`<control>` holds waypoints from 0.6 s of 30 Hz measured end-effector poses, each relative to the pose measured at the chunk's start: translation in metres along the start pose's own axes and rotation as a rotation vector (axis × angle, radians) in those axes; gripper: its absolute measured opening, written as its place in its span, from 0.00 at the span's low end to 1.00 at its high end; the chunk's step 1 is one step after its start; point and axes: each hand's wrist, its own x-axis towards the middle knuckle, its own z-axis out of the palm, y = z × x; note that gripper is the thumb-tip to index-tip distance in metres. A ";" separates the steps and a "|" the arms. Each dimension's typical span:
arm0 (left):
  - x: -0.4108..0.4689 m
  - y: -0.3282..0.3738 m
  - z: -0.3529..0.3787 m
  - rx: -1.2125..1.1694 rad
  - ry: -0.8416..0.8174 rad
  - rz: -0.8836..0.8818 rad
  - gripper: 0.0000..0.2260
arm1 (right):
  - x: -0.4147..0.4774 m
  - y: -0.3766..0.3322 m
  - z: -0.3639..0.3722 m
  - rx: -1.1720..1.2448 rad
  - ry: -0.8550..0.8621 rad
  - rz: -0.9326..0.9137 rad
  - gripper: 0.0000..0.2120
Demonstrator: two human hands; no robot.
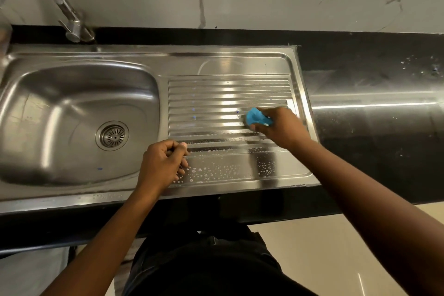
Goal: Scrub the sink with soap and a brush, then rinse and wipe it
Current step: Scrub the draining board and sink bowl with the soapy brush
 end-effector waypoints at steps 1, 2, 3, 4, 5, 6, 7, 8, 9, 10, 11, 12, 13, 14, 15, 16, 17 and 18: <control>0.001 0.000 -0.002 0.000 0.002 0.000 0.13 | 0.000 0.007 -0.008 -0.020 0.007 0.030 0.28; 0.001 0.000 -0.004 0.000 0.005 -0.001 0.13 | 0.001 0.012 -0.013 -0.030 0.019 0.048 0.29; 0.002 -0.001 -0.006 0.001 0.006 -0.003 0.13 | 0.002 0.013 -0.015 -0.031 0.033 0.061 0.29; 0.003 -0.001 -0.009 0.002 0.007 -0.005 0.13 | 0.005 0.011 -0.014 -0.026 0.045 0.062 0.29; 0.004 -0.002 -0.011 0.003 0.007 -0.007 0.13 | 0.007 0.005 -0.011 -0.015 0.050 0.063 0.29; 0.005 -0.003 -0.014 0.004 0.007 -0.009 0.13 | 0.010 -0.004 -0.004 0.008 0.051 0.057 0.29; 0.006 -0.004 -0.016 0.006 0.006 -0.010 0.14 | 0.012 -0.015 0.003 0.032 0.046 0.046 0.28; 0.007 -0.005 -0.017 0.009 0.004 -0.013 0.14 | 0.014 -0.026 0.012 0.046 0.039 0.024 0.28; 0.008 -0.005 -0.019 0.013 0.002 -0.016 0.14 | 0.016 -0.040 0.022 0.049 0.033 -0.003 0.27; 0.008 -0.005 -0.021 0.016 0.001 -0.017 0.14 | 0.018 -0.053 0.032 0.049 0.029 -0.032 0.27; 0.009 -0.005 -0.023 0.019 0.001 -0.017 0.14 | 0.019 -0.067 0.042 0.052 0.027 -0.054 0.27; 0.010 -0.005 -0.025 0.021 0.001 -0.018 0.14 | 0.021 -0.078 0.050 0.052 0.019 -0.074 0.28; 0.011 -0.005 -0.026 0.023 0.003 -0.020 0.14 | 0.021 -0.087 0.057 0.045 0.007 -0.096 0.29; 0.011 -0.005 -0.028 0.022 0.004 -0.021 0.14 | 0.021 -0.091 0.061 0.031 -0.006 -0.122 0.30; 0.012 -0.005 -0.030 0.021 0.002 -0.019 0.14 | 0.021 -0.091 0.061 0.010 -0.023 -0.140 0.28; 0.013 -0.005 -0.032 0.018 -0.002 -0.018 0.14 | 0.021 -0.086 0.057 -0.013 -0.042 -0.150 0.27; 0.014 -0.006 -0.035 0.016 -0.006 -0.017 0.14 | 0.021 -0.079 0.051 -0.040 -0.056 -0.145 0.25; 0.015 -0.006 -0.036 0.012 -0.006 -0.019 0.13 | 0.021 -0.069 0.043 -0.067 -0.061 -0.127 0.24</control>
